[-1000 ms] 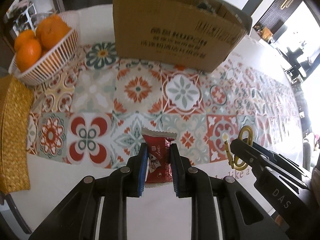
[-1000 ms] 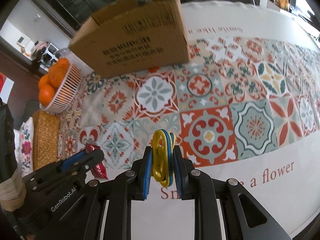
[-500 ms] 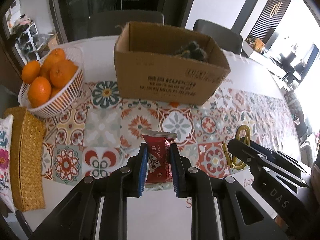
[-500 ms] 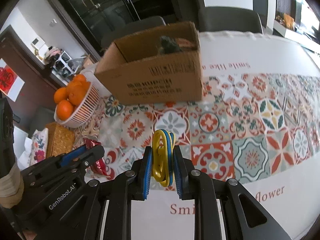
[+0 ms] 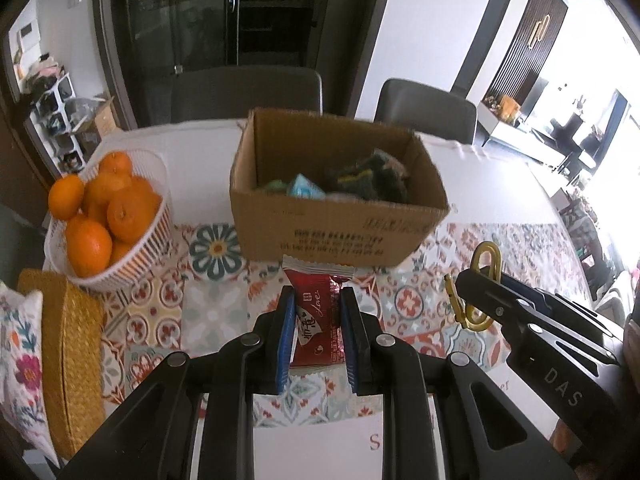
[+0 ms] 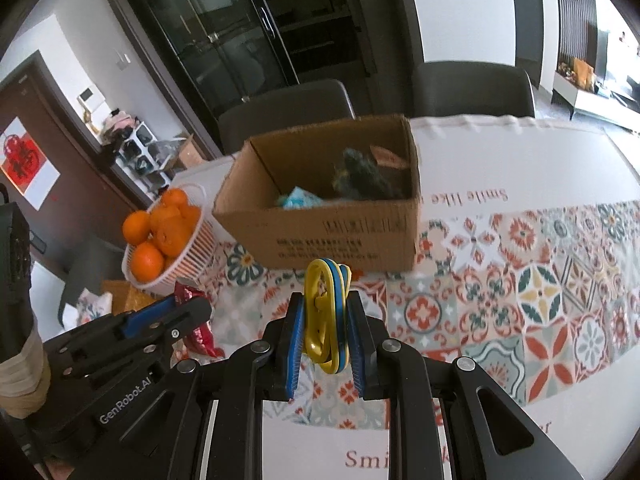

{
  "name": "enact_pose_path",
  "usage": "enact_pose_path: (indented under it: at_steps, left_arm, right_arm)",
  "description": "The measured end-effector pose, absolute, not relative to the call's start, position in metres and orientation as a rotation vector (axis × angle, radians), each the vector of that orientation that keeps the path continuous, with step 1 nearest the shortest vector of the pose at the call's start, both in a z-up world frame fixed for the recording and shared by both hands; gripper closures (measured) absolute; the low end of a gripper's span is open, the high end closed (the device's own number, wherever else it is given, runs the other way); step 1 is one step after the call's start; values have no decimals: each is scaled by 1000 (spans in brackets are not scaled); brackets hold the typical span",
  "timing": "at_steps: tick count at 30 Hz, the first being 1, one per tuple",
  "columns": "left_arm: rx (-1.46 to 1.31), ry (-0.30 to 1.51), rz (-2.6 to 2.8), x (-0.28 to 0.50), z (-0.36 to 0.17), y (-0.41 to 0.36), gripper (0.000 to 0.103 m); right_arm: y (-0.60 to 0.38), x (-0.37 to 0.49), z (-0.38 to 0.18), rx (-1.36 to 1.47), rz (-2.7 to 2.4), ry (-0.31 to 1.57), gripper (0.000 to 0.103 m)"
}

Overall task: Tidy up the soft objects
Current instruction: 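Lift and carry the red candy and yellow flip-flop over the box with both tools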

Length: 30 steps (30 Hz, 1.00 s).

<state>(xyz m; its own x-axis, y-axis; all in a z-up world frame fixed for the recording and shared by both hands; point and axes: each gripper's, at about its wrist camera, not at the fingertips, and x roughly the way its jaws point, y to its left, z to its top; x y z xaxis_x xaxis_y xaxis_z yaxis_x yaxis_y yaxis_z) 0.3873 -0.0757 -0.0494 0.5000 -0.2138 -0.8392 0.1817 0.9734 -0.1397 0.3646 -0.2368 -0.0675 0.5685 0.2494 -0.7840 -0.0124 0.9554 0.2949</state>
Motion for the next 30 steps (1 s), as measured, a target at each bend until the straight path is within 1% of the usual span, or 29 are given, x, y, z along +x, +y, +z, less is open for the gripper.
enact_pose_path:
  at_steps: [13,19,24,30]
  left_arm:
    - [-11,926,-245,419,-4,-80,81]
    - [1,908,-244,439,7,-86,81]
    - [13,898,-246,457,9,-92,81]
    - [19,920,-247,482,-1,-97,81]
  right_arm:
    - [-240,401,-28,259,187,873,81]
    - [-244,420,-17,240,188,855,81]
    - [-247,437,-15,238,199,865,81]
    - [-252,463,-22,230,193,893,81]
